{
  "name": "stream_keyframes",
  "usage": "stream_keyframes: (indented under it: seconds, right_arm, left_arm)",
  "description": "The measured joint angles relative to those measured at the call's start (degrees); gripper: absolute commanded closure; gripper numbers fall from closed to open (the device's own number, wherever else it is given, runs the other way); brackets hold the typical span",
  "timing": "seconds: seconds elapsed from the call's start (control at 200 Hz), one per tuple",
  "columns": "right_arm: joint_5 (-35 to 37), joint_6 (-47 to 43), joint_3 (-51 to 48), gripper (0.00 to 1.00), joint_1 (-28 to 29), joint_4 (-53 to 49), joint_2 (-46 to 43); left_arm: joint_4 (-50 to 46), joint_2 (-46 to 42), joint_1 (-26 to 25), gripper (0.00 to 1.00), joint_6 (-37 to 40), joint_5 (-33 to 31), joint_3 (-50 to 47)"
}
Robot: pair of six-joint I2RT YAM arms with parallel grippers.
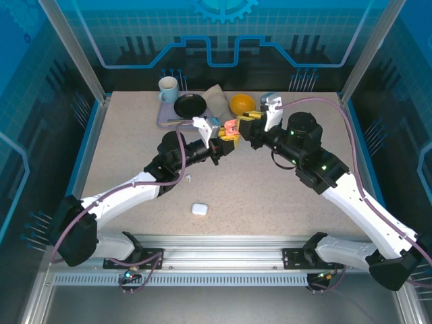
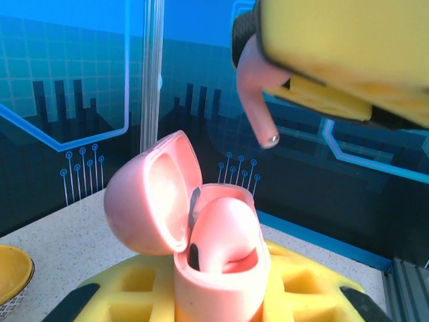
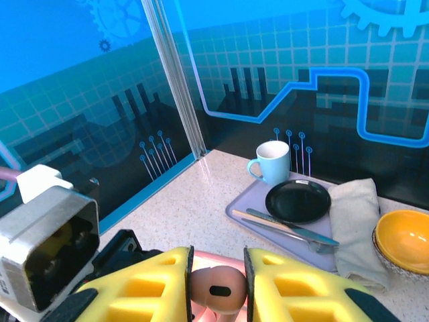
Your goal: Insert wireless bluetooth earbuds into charging case
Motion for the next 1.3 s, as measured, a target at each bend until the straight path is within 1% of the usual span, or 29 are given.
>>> stream_keyframes:
  seconds: [0.56, 0.915, 1.296]
  right_arm:
    - [0.55, 0.02, -1.29, 0.76, -0.11, 0.00, 0.22]
    - [0.57, 0.48, -1.73, 0.76, -2.27, 0.09, 0.72]
    - [0.31, 1.36, -2.47, 0.77, -2.75, 0.96, 0.85]
  left_arm:
    - [0.00, 0.00, 0.00, 1.00, -0.15, 0.00, 0.09]
    - [0.00, 0.00, 0.00, 1.00, -0.17, 0.00, 0.09]
    - [-0.37, 0.00, 0.00, 1.00, -0.20, 0.02, 0.26]
